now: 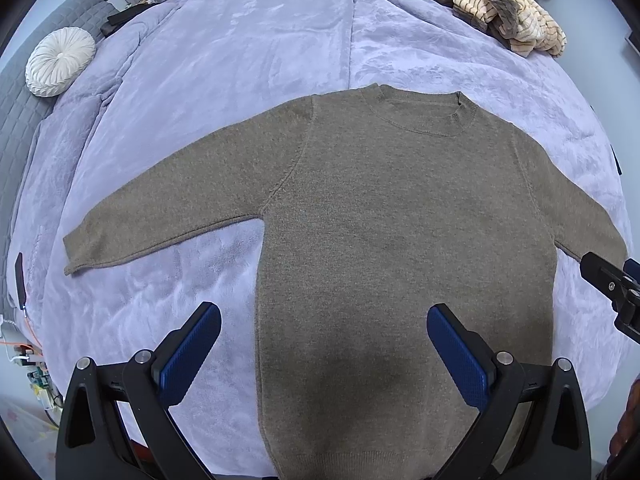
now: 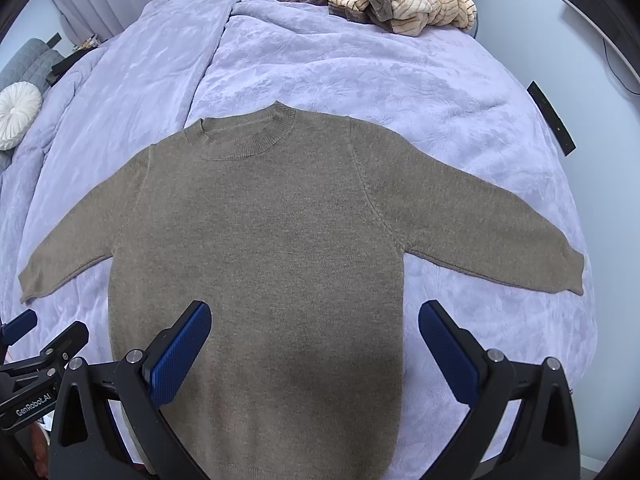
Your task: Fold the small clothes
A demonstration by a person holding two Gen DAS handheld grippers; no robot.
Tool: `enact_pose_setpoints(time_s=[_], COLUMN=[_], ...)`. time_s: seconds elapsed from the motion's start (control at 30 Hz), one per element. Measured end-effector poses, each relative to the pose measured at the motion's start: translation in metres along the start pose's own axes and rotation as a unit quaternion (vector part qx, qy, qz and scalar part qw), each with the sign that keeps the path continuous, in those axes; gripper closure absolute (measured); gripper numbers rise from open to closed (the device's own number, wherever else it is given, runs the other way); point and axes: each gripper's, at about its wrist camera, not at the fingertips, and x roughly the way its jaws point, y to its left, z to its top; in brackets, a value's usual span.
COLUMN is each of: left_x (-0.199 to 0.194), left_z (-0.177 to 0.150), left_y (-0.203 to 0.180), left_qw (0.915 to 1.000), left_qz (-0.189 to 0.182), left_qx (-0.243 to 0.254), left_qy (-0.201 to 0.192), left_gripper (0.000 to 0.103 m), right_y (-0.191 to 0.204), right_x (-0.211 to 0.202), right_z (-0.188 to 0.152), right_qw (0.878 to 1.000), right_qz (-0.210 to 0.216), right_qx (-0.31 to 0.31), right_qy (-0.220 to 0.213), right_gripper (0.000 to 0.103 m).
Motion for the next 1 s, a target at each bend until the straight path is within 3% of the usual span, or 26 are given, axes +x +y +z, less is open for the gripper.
enact_pose_setpoints(time_s=[0.67, 1.0], left_x=[0.005, 0.012], left_z=[-0.001, -0.002], left_y=[-0.001, -0.006], left_qw=[0.9999, 0.9998], left_qz=[-0.005, -0.015], left_qx=[-0.006, 0.012], left_qy=[0.007, -0.006], left_gripper=[0.000, 0.000], right_y=[-0.004, -0.003], right_x=[0.006, 0.016], right_z=[-0.006, -0.009], right_qw=[1.000, 0.999], right_qz=[-0.001, -0.010], right_qx=[-0.001, -0.003], right_qy=[0.011, 0.040], right_gripper=[0.000, 0.000])
